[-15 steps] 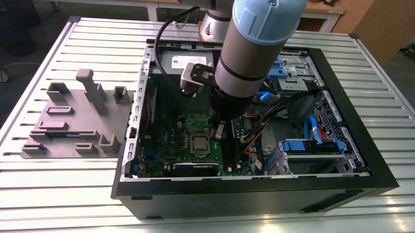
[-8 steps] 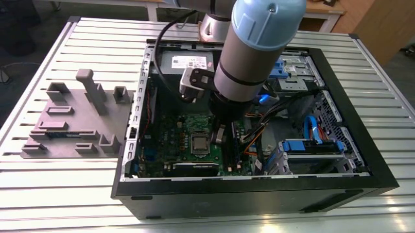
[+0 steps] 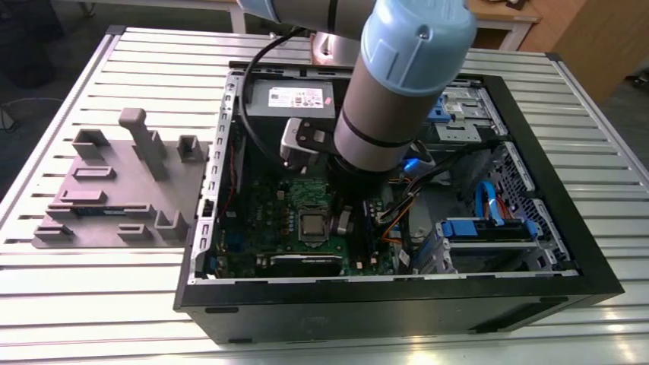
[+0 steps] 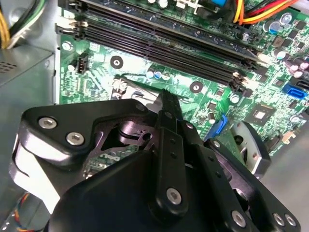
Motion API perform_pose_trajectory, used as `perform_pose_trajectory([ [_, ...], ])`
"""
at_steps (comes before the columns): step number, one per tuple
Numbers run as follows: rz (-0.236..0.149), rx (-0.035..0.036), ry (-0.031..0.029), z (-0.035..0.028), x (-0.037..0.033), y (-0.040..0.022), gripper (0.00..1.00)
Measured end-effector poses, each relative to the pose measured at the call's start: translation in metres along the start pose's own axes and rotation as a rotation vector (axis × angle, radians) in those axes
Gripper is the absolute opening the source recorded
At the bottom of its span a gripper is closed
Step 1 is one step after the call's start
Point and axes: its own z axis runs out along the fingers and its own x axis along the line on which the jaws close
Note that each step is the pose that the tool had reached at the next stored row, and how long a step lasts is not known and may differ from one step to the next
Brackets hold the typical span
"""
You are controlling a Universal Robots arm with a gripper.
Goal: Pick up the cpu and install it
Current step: 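Install the first cpu locking lever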
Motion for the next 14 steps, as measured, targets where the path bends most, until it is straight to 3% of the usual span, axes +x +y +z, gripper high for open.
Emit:
perform_pose_trajectory([
  [14, -0.009, -0.0002, 0.0010, 0.0019, 0.0014, -0.0005, 0.10],
])
